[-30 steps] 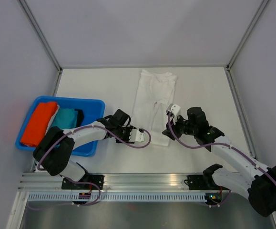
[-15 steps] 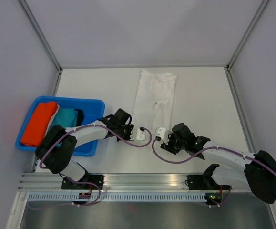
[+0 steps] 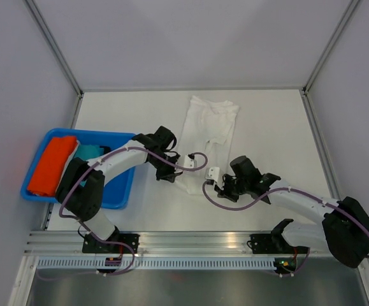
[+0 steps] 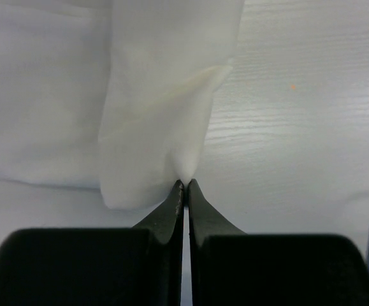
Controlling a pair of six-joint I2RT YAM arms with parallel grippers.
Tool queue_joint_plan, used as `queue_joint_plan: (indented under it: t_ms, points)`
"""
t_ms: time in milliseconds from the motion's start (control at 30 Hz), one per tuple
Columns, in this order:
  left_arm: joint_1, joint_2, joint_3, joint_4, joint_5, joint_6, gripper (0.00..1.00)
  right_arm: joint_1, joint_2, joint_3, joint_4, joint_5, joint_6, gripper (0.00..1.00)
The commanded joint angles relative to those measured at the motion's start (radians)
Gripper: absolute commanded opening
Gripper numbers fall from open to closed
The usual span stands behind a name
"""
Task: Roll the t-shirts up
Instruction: Roll the tshirt
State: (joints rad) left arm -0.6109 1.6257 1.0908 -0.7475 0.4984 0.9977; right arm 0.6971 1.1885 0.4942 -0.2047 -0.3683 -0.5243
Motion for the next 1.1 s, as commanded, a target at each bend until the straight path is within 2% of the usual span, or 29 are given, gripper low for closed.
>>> queue_joint_plan:
  t_ms: [0,67,100,200,367,467,667,800,900,933,1000,1033,1067]
  points:
    - [0.023,0.037,0.066,-0.322,0.140,0.099,0.02,-0.112,-0.021,0.133,-0.219,-0.334,-0.130,0.00]
    - [0.033,0.066,0.086,-0.412,0.181,0.151,0.02,-0.200,0.013,0.187,-0.278,-0.371,-0.175,0.00]
    - [0.034,0.074,0.099,-0.474,0.199,0.174,0.02,-0.203,0.023,0.193,-0.313,-0.395,-0.189,0.00]
    - [0.054,0.102,0.127,-0.507,0.222,0.179,0.02,-0.217,0.057,0.213,-0.329,-0.409,-0.192,0.00]
    - [0.129,0.210,0.303,-0.509,0.279,0.104,0.02,-0.272,0.134,0.228,-0.271,-0.419,-0.145,0.00]
    - [0.142,0.247,0.357,-0.509,0.285,0.091,0.02,-0.298,0.177,0.241,-0.246,-0.434,-0.117,0.00]
    - [0.155,0.313,0.359,-0.474,0.285,0.076,0.02,-0.323,0.272,0.270,-0.202,-0.442,-0.056,0.00]
    - [0.184,0.365,0.405,-0.443,0.282,0.013,0.02,-0.337,0.319,0.287,-0.161,-0.432,0.015,0.00]
    - [0.212,0.391,0.437,-0.426,0.289,-0.019,0.03,-0.344,0.336,0.284,-0.119,-0.419,0.063,0.07]
    - [0.220,0.398,0.439,-0.420,0.287,-0.027,0.04,-0.346,0.339,0.282,-0.102,-0.406,0.085,0.12]
    - [0.221,0.399,0.437,-0.402,0.285,-0.042,0.07,-0.350,0.349,0.280,-0.087,-0.373,0.109,0.16]
    - [0.223,0.399,0.437,-0.392,0.285,-0.053,0.09,-0.355,0.349,0.279,-0.076,-0.356,0.124,0.21]
    - [0.221,0.404,0.437,-0.388,0.287,-0.063,0.16,-0.370,0.347,0.277,-0.058,-0.339,0.166,0.24]
